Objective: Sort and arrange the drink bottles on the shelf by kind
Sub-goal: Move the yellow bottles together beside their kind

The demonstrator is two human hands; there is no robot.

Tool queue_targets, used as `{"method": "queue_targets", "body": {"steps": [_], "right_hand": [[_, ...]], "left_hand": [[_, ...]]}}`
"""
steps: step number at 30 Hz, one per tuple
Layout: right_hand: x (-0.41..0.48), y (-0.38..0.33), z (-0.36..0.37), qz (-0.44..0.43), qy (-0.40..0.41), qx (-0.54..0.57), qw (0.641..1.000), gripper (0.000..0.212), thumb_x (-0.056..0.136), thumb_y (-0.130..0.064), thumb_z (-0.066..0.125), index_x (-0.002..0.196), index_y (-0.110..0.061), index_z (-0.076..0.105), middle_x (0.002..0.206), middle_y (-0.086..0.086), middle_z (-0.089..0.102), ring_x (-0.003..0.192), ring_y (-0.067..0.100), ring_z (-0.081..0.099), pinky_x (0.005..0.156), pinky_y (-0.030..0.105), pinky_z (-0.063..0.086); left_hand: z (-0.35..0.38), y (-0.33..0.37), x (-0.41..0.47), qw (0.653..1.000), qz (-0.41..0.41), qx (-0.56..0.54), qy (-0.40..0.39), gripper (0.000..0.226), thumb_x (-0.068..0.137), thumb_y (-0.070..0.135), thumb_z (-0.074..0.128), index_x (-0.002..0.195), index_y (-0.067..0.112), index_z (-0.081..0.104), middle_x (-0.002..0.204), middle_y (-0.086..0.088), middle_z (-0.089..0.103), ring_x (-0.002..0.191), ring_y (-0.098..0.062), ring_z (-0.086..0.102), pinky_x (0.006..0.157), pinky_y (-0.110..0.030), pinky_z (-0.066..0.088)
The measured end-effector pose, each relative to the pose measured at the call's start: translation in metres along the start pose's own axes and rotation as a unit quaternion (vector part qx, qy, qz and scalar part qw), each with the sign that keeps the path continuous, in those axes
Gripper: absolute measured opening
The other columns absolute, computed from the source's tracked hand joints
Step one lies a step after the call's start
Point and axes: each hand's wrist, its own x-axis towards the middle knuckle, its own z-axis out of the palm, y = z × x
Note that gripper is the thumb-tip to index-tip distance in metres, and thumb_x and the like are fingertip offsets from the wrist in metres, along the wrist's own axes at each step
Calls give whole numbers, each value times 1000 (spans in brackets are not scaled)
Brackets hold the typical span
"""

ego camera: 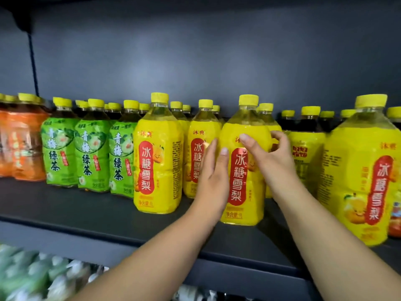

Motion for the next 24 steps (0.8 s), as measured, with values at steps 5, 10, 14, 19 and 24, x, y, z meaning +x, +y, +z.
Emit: {"method": "queue_targets", "body": {"steps": [5,10,14,19,24], "right_hand": [[7,5,-7,-33,70,-62,995,76,59,-59,73,119,-26,40,128,3,48,115,24,50,95,44,45],[3,5,-7,-34,50,-18,998,88,41,-75,70,110,-28,39,123,4,53,109,24,56,93,46,48],[2,4,-15,-66,63,-74,993,86,51,-67,62,120,-19,38,129,7,47,115,24,50,96,43,44],[2,1,-19,-61,34,-89,994,96,38,-74,55,117,-24,32,132,6,44,115,25,50,95,46,45],[2,0,-18,-60,29,-91,994,95,30,-78,52,109,-31,27,130,6,45,112,26,52,92,48,47]], "left_hand": [[-12,7,30,989,34,109,95,52,96,35,35,145,23,20,155,2,11,142,-12,9,109,-21,10],[4,6,67,972,-60,211,85,63,96,42,35,147,28,1,156,-9,-7,143,-27,-3,113,-39,3],[3,-12,74,969,-64,210,117,71,91,47,43,146,33,0,155,-12,3,142,-29,7,112,-42,11],[8,-27,80,963,-19,203,174,74,87,49,49,146,25,11,152,-11,15,140,-28,16,110,-41,17],[26,-41,95,958,-24,216,189,75,85,52,49,146,25,13,151,-9,18,138,-29,18,110,-41,14]]}}
